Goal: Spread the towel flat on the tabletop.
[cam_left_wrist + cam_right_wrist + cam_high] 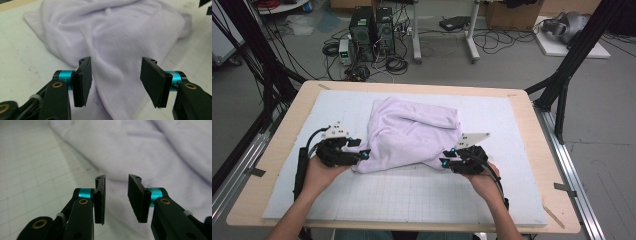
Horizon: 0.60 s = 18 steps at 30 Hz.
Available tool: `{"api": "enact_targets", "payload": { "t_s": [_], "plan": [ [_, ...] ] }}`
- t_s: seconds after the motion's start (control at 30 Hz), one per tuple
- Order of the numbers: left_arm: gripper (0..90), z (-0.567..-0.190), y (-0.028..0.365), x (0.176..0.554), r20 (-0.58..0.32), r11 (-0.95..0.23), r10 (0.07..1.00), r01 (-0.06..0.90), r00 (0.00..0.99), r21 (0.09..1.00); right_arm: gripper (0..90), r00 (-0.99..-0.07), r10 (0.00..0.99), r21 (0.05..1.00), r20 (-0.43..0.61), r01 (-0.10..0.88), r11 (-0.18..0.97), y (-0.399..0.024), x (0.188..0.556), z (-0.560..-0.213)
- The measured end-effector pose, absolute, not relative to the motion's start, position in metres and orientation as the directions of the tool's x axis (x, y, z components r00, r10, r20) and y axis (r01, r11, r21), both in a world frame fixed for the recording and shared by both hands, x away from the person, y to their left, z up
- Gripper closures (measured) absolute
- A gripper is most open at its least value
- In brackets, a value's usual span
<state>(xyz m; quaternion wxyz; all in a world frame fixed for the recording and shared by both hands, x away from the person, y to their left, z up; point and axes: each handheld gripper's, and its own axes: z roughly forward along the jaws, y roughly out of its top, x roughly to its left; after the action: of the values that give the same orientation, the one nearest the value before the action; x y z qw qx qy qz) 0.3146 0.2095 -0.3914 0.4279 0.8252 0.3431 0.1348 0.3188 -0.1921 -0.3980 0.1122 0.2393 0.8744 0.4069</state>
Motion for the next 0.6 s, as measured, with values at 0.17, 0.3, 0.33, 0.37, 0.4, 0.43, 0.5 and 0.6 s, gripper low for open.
{"api": "enact_targets", "payload": {
  "t_s": [0.17, 0.3, 0.33, 0.37, 0.4, 0.43, 0.5, 0.6],
  "plan": [
    [43.5, -0.421, 0.203, 0.303, -0.067, -0.449, 0.677, 0.484, 0.733, 0.751, 63.7, -0.863, 0.504, 0.711, -0.032, 0.335, 0.618, -0.176, 0.316, -0.419],
    [49.3, -0.433, 0.197, 0.305, -0.049, -0.495, 0.661, 0.485, 0.749, 0.721, 65.0, -0.86, 0.507, 0.683, -0.052, 0.34, 0.646, -0.165, 0.322, -0.431],
    [53.6, -0.436, 0.195, 0.306, -0.038, -0.512, 0.662, 0.489, 0.748, 0.706, 66.4, -0.857, 0.513, 0.677, -0.048, 0.35, 0.648, -0.163, 0.323, -0.434],
    [59.5, -0.437, 0.193, 0.306, -0.012, -0.525, 0.662, 0.475, 0.749, 0.707, 69.4, -0.853, 0.52, 0.676, -0.045, 0.357, 0.645, -0.162, 0.326, -0.438],
    [64.4, -0.436, 0.194, 0.306, -0.003, -0.526, 0.662, 0.468, 0.749, 0.71, 72.4, -0.852, 0.523, 0.683, -0.038, 0.359, 0.636, -0.162, 0.327, -0.439],
    [70.5, -0.436, 0.194, 0.307, -0.015, -0.522, 0.66, 0.473, 0.751, 0.71, 76.0, -0.849, 0.528, 0.69, -0.032, 0.363, 0.626, -0.162, 0.328, -0.439],
    [79.0, -0.436, 0.196, 0.308, -0.027, -0.514, 0.654, 0.47, 0.756, 0.718, 81.7, -0.853, 0.521, 0.69, -0.029, 0.36, 0.628, -0.164, 0.329, -0.439],
    [85.5, -0.435, 0.196, 0.308, -0.024, -0.517, 0.648, 0.462, 0.761, 0.721, 85.5, -0.86, 0.51, 0.699, 0.003, 0.366, 0.614, -0.168, 0.33, -0.439]
  ]
}}
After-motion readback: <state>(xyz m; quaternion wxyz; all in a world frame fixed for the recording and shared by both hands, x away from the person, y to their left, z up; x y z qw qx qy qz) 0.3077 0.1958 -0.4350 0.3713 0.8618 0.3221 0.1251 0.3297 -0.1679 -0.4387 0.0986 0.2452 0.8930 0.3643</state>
